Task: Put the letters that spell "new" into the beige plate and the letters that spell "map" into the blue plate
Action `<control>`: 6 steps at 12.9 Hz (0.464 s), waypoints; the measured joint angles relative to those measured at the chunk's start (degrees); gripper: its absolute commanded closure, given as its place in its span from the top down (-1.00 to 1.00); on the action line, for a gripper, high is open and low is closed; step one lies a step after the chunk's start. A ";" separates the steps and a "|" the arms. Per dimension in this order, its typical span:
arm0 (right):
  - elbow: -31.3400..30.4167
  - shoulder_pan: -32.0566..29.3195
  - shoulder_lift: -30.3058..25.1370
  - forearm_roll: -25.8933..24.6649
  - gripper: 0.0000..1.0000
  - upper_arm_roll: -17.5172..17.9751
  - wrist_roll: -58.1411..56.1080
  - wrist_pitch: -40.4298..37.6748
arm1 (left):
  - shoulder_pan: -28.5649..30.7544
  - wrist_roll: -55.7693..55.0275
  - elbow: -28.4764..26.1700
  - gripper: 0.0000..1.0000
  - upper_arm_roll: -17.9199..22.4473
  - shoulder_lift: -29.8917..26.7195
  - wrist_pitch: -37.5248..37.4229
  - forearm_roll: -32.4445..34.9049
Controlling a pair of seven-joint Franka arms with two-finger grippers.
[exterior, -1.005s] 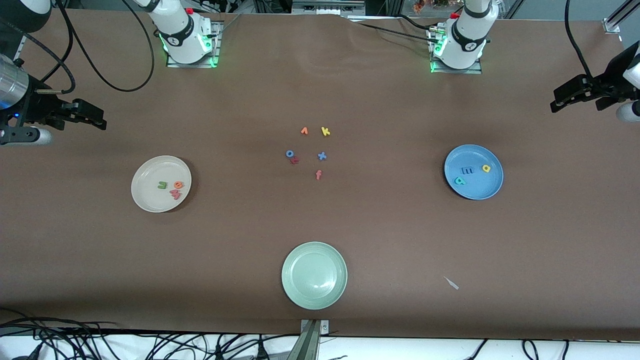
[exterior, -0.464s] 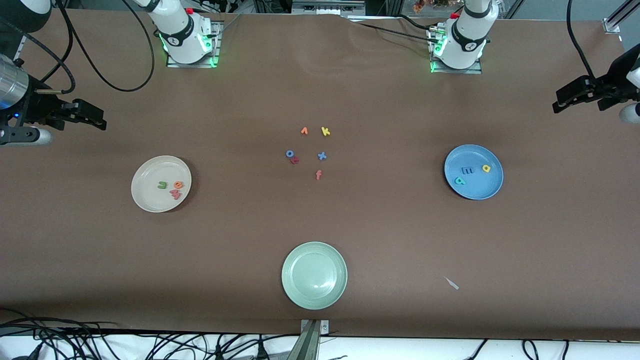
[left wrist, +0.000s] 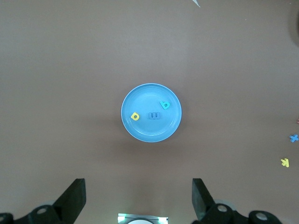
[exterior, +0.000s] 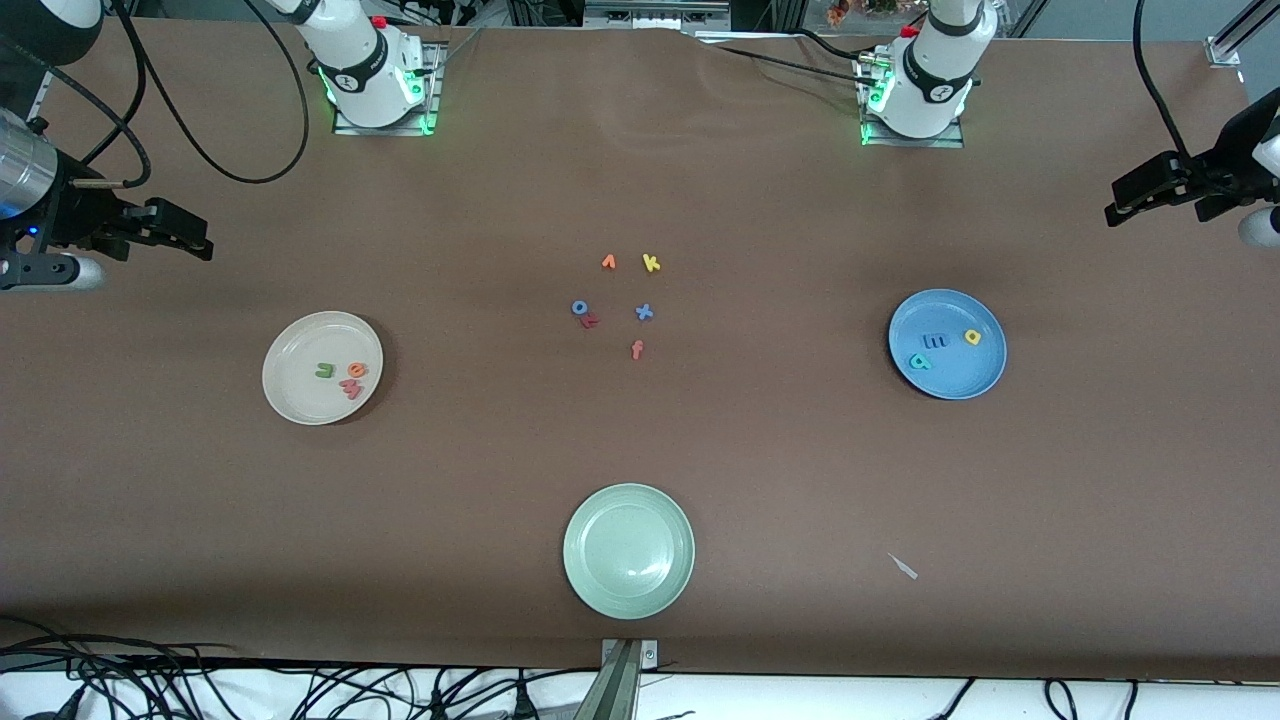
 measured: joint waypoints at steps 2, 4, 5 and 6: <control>-0.08 0.00 0.00 0.00 1.00 0.00 0.00 0.02 | 0.00 0.00 0.00 1.00 0.00 0.00 0.00 0.00; -0.10 0.00 0.00 0.00 1.00 0.00 0.00 0.09 | 0.00 0.00 0.00 1.00 0.00 0.02 -0.03 0.00; -0.10 0.00 0.00 0.00 1.00 0.00 0.00 0.17 | 0.00 0.00 0.00 1.00 0.00 0.02 -0.13 0.00; -0.10 0.00 0.00 0.00 1.00 0.00 0.00 0.31 | 0.00 0.00 0.00 1.00 0.00 0.02 -0.22 0.00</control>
